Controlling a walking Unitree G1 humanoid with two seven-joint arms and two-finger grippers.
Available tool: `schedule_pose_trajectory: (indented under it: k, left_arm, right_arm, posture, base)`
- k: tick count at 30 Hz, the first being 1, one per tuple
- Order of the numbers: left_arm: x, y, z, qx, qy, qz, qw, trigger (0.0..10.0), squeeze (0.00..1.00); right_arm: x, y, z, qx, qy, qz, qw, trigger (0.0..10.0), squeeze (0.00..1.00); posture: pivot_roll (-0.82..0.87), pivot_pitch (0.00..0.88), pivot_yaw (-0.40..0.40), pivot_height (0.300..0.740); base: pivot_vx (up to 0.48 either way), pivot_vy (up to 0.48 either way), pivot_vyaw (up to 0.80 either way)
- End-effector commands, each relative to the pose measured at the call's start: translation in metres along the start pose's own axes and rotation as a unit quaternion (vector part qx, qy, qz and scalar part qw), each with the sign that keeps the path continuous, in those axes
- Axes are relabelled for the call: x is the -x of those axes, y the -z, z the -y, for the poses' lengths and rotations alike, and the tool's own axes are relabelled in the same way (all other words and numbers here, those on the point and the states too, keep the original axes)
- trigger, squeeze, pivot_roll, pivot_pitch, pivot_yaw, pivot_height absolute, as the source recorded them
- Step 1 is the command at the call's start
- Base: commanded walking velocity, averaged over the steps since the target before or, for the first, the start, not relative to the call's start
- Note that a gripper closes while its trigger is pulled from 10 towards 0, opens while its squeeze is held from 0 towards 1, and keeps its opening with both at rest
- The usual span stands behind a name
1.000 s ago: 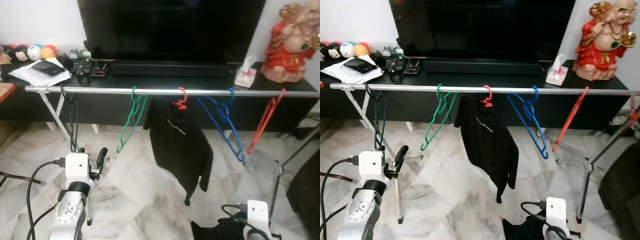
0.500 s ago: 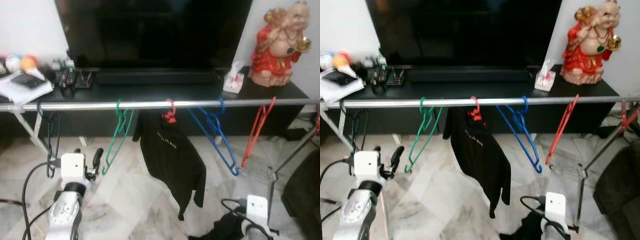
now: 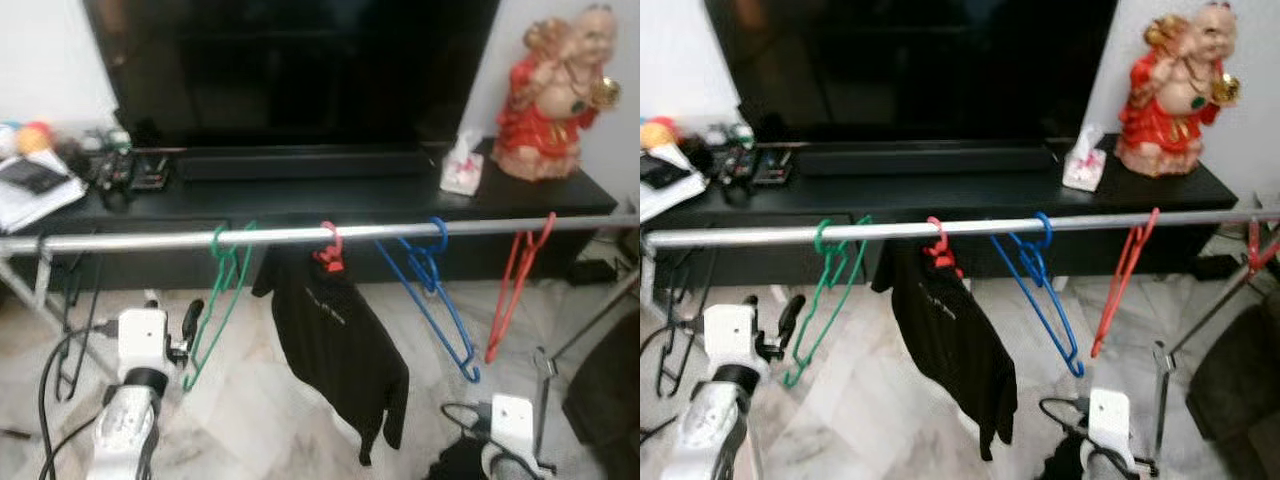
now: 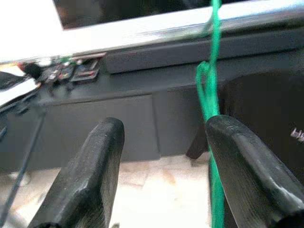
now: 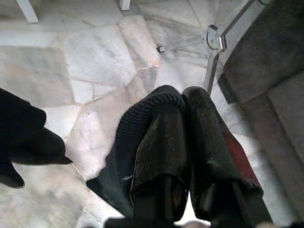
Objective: Hang hanger
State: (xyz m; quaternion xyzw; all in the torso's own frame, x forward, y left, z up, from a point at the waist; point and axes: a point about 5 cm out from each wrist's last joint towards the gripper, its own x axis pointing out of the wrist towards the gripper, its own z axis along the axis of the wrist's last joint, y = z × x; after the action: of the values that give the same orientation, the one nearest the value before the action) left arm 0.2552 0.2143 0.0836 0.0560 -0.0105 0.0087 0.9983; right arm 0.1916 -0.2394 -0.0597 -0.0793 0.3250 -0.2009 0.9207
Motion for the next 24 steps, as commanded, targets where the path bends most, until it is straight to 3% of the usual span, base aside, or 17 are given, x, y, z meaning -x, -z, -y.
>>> schedule_pose_trajectory:
  k: [1, 4, 13, 19, 24]
  left_arm:
    - [-0.002, 0.003, 0.01, 0.034, 0.032, -0.019, 0.999, 10.0, 0.0]
    - [-0.003, 0.005, 0.007, 0.068, 0.029, -0.028, 0.997, 10.0, 0.0]
    - [-0.008, 0.003, 0.003, 0.057, 0.043, -0.039, 0.997, 10.0, 0.0]
    - [-0.022, 0.001, 0.011, 0.08, 0.08, -0.054, 0.992, 10.0, 0.0]
    - [-0.041, 0.001, 0.013, 0.046, 0.088, -0.06, 0.993, 10.0, 0.0]
  right_arm:
    - [-0.001, 0.0, 0.005, 0.005, 0.001, -0.003, 1.0, 10.0, 0.0]
    - [-0.001, 0.0, 0.003, 0.01, -0.005, -0.005, 1.0, 10.0, 0.0]
    - [0.0, 0.002, -0.001, 0.002, -0.016, -0.008, 1.0, 10.0, 0.0]
    - [0.001, 0.003, -0.003, 0.0, -0.02, -0.01, 1.0, 10.0, 0.0]
    - [0.001, 0.003, -0.002, -0.003, -0.021, -0.011, 1.0, 10.0, 0.0]
  posture:
    - [-0.03, 0.0, -0.016, 0.74]
    - [-0.03, 0.0, -0.016, 0.74]
    - [-0.03, 0.0, -0.01, 0.74]
    - [-0.03, 0.0, -0.008, 0.74]
    - [-0.04, 0.0, -0.006, 0.74]
  base:
    - [0.0, 0.0, 0.0]
    - [0.0, 0.0, 0.0]
    - [0.0, 0.0, 0.0]
    - [0.0, 0.0, 0.0]
    - [0.0, 0.0, 0.0]
